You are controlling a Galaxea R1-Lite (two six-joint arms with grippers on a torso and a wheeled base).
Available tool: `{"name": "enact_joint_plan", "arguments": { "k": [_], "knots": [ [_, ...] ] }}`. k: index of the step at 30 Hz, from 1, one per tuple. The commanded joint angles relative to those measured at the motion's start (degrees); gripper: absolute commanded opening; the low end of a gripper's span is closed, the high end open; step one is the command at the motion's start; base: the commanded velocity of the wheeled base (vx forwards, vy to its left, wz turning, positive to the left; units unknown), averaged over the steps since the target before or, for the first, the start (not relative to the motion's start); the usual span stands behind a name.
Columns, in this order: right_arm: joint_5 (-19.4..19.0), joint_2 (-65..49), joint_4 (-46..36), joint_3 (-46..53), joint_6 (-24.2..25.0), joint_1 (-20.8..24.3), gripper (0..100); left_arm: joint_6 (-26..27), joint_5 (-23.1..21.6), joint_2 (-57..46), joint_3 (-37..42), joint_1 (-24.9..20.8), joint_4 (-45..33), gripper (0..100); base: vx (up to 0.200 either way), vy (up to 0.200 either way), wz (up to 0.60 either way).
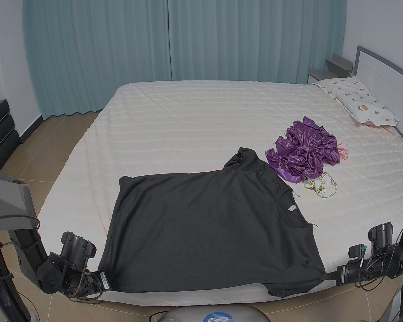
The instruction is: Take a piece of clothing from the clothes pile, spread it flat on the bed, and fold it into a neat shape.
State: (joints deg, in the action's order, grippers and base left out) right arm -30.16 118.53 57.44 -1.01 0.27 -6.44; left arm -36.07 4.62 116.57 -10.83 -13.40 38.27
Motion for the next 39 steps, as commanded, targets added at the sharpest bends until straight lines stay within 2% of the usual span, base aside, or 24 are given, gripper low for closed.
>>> {"name": "enact_joint_plan", "arguments": {
  "k": [1, 6, 8, 15, 22, 27, 39],
  "knots": [
    [0.0, -2.0, -1.2, 1.0, -0.5, -0.2, 0, 0.3, 0.1, 0.0, 0.6, -1.2, -0.5, 0, 0.000, 0.000, 0.00],
    [0.0, -2.2, -2.2, 1.0, -1.2, -1.0, 0, 0.4, 0.1, -1.1, 2.0, -3.0, -0.6, 0, 0.000, 0.000, 0.00],
    [0.0, -4.2, -4.8, 1.0, -1.7, -1.6, 0, 0.4, 0.2, -2.3, 2.5, -4.5, -2.5, 0, 0.000, 0.000, 0.00],
    [-1.1, -8.3, -11.3, 1.0, -2.3, -2.5, 0, 0.4, 0.1, -5.7, 1.1, -5.5, -8.9, 0, 0.000, 0.000, 0.00],
    [-2.4, -9.2, -6.3, 1.0, -1.8, -2.7, 0, -0.1, 0.1, -6.2, -1.2, -4.5, -8.6, 0, 0.000, 0.000, 0.00],
    [-4.6, -8.5, -2.9, -0.2, -1.8, -2.4, 0, -0.1, 0.1, -8.4, -4.0, -1.7, -9.0, 0, 0.000, 0.000, 0.00],
    [-4.6, -9.5, -2.6, -6.7, 2.0, -1.9, 0, -0.1, 0.3, -9.9, -10.5, -1.1, -9.0, 0, 0.000, 0.000, 0.00]
  ]
}}
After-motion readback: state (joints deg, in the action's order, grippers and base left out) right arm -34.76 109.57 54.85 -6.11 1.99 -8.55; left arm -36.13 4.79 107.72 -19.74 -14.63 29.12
